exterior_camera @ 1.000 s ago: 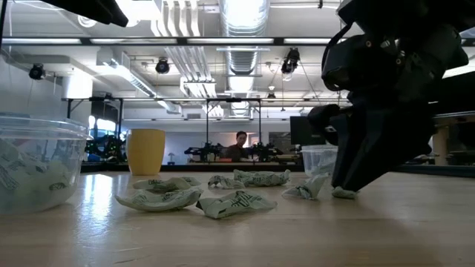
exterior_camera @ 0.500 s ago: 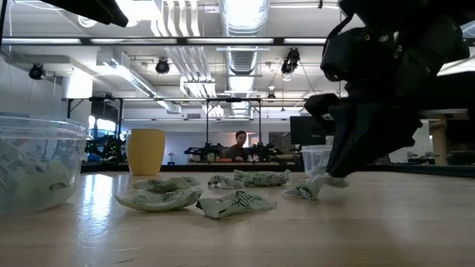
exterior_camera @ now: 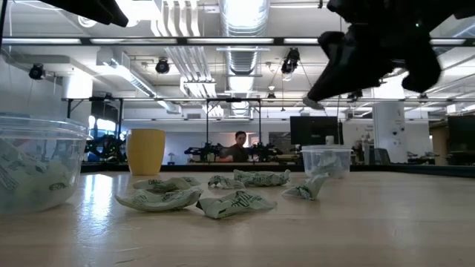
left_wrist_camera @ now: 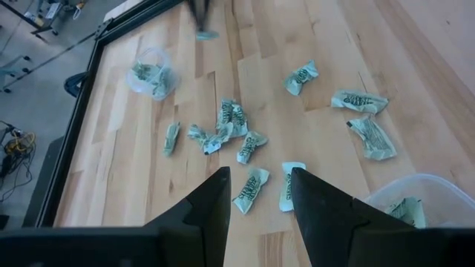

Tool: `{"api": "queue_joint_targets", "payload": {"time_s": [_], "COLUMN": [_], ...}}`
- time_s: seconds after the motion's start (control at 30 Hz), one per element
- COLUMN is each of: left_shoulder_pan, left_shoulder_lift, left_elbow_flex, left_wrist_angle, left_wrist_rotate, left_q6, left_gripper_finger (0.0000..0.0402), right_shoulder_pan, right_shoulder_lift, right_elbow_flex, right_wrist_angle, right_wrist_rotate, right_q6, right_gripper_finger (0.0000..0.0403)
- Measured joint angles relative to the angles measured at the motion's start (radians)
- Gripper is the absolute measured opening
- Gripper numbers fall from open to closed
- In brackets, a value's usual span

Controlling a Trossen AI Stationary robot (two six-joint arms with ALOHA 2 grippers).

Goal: Pick and place Stevia / Truvia into bins
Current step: Put the green stevia packet into the top transparent container

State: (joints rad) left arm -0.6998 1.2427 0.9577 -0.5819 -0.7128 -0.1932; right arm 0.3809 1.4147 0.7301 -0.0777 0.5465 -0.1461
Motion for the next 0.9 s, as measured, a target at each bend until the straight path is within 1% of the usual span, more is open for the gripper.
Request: {"api": "queue_joint_targets", "payload": {"time_s": [0.13, 0.23, 0.47, 0.57, 0.67, 0.73, 0.9], "left_shoulder_pan": [0.0, 0.0, 0.006, 0.008, 0.011, 0.013, 0.013], "left_shoulder_lift": [0.0, 0.0, 0.0, 0.0, 0.0, 0.0, 0.0], "left_elbow_flex": [0.0, 0.0, 0.0, 0.0, 0.0, 0.0, 0.0], "left_wrist_angle": [0.0, 0.001, 0.0, 0.0, 0.001, 0.001, 0.003], "left_wrist_rotate": [0.0, 0.0, -0.001, -0.002, -0.002, -0.002, -0.002], "left_q6": [0.0, 0.0, 0.0, 0.0, 0.0, 0.0, 0.0], "left_gripper_finger": [0.0125, 0.0125, 0.0125, 0.0125, 0.0125, 0.0125, 0.0125], "right_shoulder_pan": [-0.037, -0.083, -0.222, -0.281, -0.33, -0.35, -0.356], "right_shoulder_lift": [-0.052, -0.076, -0.097, -0.09, -0.078, -0.075, -0.079], "right_elbow_flex": [-0.023, -0.044, -0.1, -0.117, -0.129, -0.133, -0.14], "right_wrist_angle": [-0.038, -0.056, -0.058, -0.058, -0.058, -0.057, -0.057], "right_wrist_rotate": [0.171, 0.238, 0.226, 0.19, 0.127, 0.103, 0.103], "right_q6": [0.017, 0.054, 0.168, 0.214, 0.242, 0.253, 0.282], "right_gripper_finger": [0.0008, 0.0008, 0.0008, 0.0008, 0.0008, 0.0008, 0.0008]}}
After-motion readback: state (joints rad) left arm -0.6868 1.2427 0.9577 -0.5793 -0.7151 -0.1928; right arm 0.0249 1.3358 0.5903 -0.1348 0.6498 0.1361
